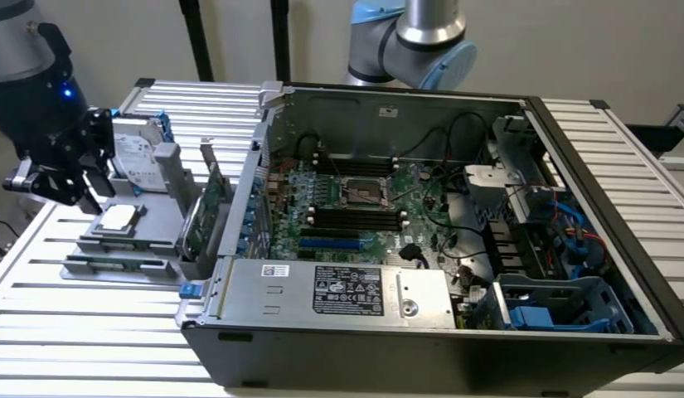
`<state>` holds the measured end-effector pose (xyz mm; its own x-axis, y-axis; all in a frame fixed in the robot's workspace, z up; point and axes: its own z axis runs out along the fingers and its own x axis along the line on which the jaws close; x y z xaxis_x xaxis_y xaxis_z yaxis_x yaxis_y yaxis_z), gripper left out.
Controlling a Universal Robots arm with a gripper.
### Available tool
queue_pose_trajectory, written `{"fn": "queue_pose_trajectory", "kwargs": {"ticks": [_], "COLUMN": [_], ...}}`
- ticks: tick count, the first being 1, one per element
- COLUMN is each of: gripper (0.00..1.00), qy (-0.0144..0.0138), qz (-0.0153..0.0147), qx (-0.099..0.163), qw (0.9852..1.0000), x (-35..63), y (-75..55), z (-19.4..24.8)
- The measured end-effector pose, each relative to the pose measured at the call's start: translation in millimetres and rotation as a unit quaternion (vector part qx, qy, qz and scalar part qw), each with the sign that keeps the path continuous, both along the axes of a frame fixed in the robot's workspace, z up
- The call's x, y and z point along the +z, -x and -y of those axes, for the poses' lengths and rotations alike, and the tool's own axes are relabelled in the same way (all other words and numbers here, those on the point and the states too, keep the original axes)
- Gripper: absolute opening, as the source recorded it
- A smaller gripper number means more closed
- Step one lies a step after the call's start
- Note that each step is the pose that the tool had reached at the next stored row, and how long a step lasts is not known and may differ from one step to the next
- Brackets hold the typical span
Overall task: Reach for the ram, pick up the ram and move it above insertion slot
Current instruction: 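Pick up the ram and move it above insertion slot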
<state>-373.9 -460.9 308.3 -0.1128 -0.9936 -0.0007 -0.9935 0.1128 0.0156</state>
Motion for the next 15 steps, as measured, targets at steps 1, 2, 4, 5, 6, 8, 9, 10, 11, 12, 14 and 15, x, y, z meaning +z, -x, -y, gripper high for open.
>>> {"fn": "queue_pose_trajectory", "kwargs": {"ticks": [1, 2, 4, 5, 6, 8, 9, 10, 11, 12, 14, 15], "gripper": [0.37, 0.37, 0.37, 0.37, 0.37, 0.37, 0.37, 0.37, 0.37, 0.37, 0.37, 0.37], "qy": [0.0, 0.0, 0.0, -0.0001, 0.0, 0.0, 0.0, 0.0, 0.0, 0.0, 0.0, 0.0], "qz": [0.0, 0.0, 0.0001, 0.0001, 0.0, 0.0, 0.0, 0.0, 0.0, 0.0, 0.0, 0.0], "qx": [0.0, 0.0, 0.0, 0.0, 0.0, 0.0, 0.0, 0.0, 0.0, 0.0, 0.0, 0.0], "qw": [1.0, 1.0, 1.0, 1.0, 1.0, 1.0, 1.0, 1.0, 1.0, 1.0, 1.0, 1.0], "x": [-1.8, -3.6, -7.4, -9.2, -10.9, -14.5, -16.2, -18.2, -20.0, -21.8, -25.4, -27.2], "y": [0.5, 0.8, 1.4, 1.7, 1.9, 2.5, 2.8, 3.1, 3.4, 3.7, 4.2, 4.3], "z": [0.0, 0.0, 0.0, 0.0, 0.0, 0.0, 0.0, 0.0, 0.0, 0.0, 0.0, 0.1]}}
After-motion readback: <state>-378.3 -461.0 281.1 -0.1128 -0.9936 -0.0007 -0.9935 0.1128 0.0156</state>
